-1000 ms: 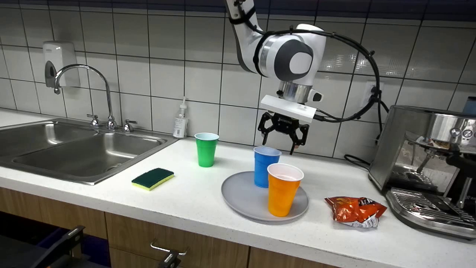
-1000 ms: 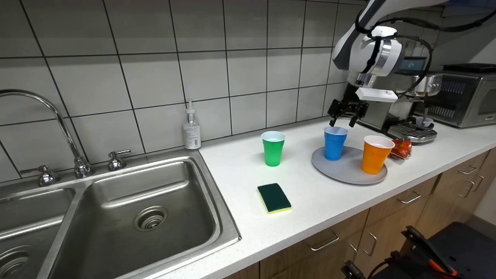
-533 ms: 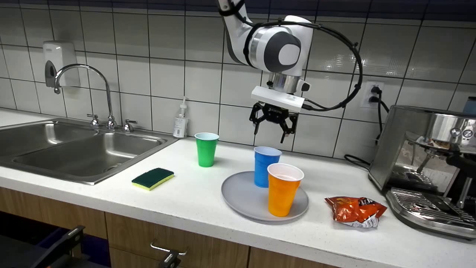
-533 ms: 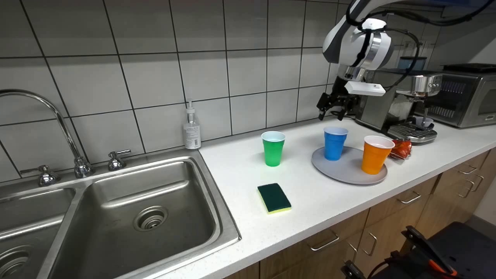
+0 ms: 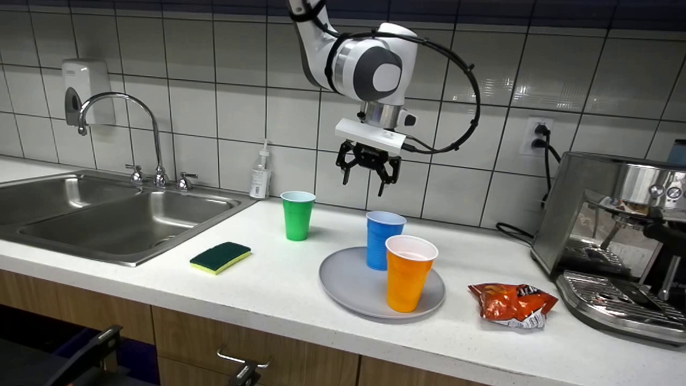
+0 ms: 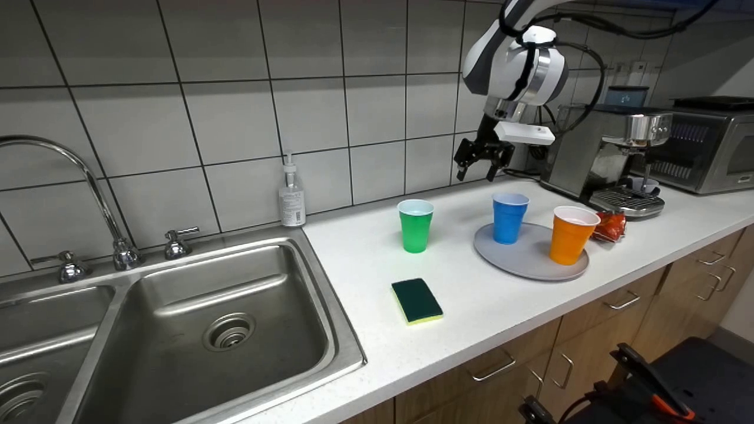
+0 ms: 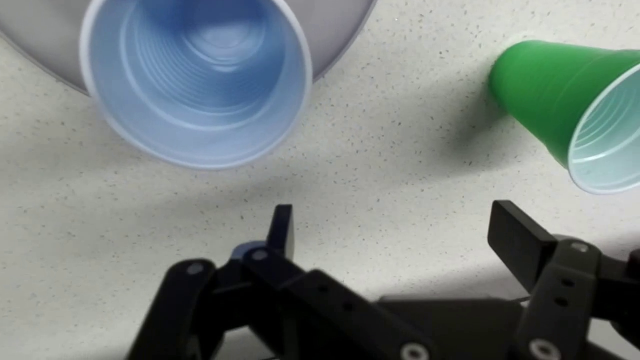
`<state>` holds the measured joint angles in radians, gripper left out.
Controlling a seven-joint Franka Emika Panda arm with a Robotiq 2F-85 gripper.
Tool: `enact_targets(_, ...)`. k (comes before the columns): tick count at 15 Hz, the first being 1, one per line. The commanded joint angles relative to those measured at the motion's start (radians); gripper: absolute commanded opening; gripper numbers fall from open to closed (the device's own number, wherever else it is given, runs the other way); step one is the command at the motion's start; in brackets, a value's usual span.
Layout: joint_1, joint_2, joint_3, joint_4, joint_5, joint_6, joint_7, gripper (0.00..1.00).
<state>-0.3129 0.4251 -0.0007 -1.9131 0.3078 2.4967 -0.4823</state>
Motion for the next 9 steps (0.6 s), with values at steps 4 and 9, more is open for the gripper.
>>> enact_targets(4, 0.040, 0.014, 0.028, 0.000, -0.006, 0.038, 0.027, 1.00)
enact_targets(9, 0.071, 0.035, 0.039, -0.003, -0.018, 0.062, 0.027, 1.00)
